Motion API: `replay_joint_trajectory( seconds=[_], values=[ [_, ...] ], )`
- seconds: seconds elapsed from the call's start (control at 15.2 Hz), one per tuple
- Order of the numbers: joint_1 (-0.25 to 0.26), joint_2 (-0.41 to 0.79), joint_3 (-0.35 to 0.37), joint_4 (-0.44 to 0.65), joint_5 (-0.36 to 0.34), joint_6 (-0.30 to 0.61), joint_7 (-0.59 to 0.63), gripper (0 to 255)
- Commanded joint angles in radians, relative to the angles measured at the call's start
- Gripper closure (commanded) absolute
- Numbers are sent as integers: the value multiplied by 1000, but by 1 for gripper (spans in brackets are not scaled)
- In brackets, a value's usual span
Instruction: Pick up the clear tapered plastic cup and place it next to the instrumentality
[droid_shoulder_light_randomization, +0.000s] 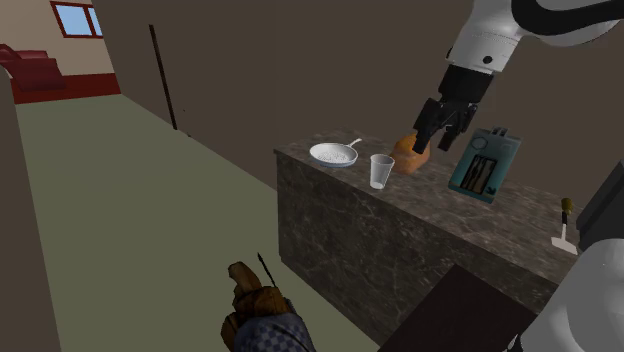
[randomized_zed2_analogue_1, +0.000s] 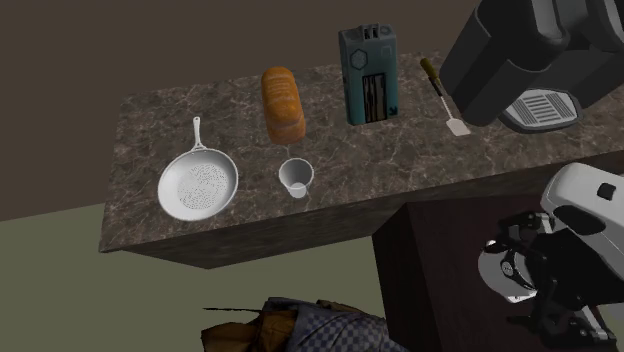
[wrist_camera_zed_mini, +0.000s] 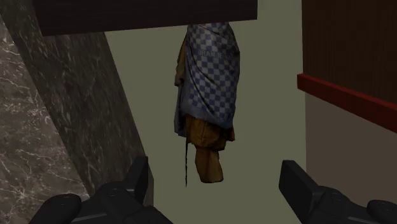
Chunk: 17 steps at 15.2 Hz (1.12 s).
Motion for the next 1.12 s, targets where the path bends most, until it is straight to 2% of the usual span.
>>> replay_joint_trajectory(
  seconds=[0.0,0.53,1.06],
  values=[
    [0,0,0,0,0,0,0,0],
    [-37,228,-119,66,-40,119,-125,0],
    [-62,495,-228,205,-29,200,-253,0]
  ],
)
